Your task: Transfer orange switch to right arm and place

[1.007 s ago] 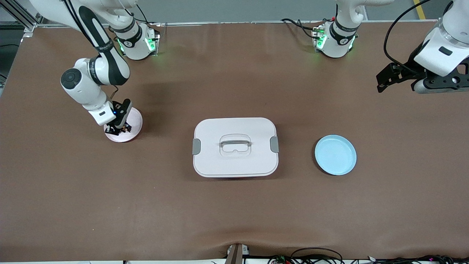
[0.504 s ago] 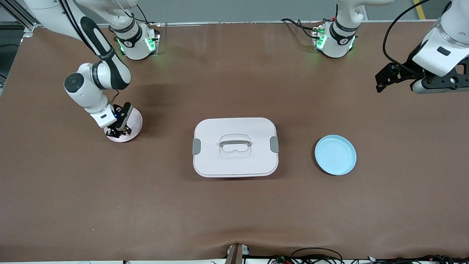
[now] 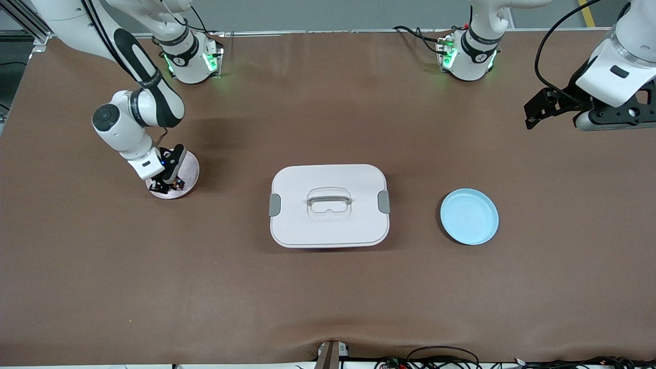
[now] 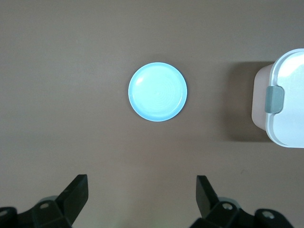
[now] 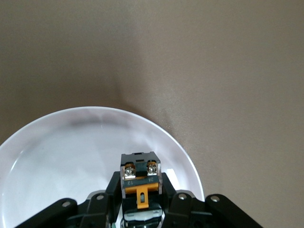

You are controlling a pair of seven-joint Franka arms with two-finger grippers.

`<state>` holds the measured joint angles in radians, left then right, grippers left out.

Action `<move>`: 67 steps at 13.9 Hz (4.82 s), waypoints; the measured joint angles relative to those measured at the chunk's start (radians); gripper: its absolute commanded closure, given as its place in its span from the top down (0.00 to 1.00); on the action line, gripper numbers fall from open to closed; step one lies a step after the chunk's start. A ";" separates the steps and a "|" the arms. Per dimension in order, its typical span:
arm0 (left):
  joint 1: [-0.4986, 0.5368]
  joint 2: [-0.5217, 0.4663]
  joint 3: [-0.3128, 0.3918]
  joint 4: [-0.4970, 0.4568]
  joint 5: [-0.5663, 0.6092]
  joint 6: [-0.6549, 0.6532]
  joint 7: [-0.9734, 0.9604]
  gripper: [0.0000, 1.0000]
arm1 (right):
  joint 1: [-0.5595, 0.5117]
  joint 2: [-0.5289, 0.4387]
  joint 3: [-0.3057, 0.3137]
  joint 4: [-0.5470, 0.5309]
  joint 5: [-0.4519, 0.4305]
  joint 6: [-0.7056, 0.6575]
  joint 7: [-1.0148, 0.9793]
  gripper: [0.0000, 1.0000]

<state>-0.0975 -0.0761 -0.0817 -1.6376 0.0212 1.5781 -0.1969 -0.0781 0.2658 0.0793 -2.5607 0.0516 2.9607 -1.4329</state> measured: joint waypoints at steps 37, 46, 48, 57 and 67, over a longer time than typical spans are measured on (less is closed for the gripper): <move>0.062 -0.003 -0.017 0.031 0.000 -0.021 0.136 1.00 | -0.097 -0.219 -0.011 0.898 -0.020 -1.444 1.191 1.00; 0.076 -0.016 -0.017 0.034 0.000 -0.027 0.181 1.00 | -0.115 -0.246 0.007 0.943 -0.018 -1.482 1.425 1.00; 0.076 -0.016 -0.017 0.041 0.000 -0.027 0.181 1.00 | -0.111 -0.255 0.010 0.945 -0.017 -1.483 1.442 1.00; 0.076 -0.016 -0.017 0.046 0.000 -0.054 0.181 1.00 | -0.094 -0.259 0.010 1.009 -0.017 -1.511 1.439 1.00; 0.075 -0.016 -0.022 0.047 0.000 -0.054 0.181 1.00 | 0.030 -0.279 -0.121 1.022 -0.018 -1.523 1.430 1.00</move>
<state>-0.0222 -0.0925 -0.1040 -1.5905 0.0212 1.5236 -0.0164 -0.0477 -0.0133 -0.0418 -1.5386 0.0340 1.4377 -0.0025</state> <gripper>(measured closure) 0.000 0.000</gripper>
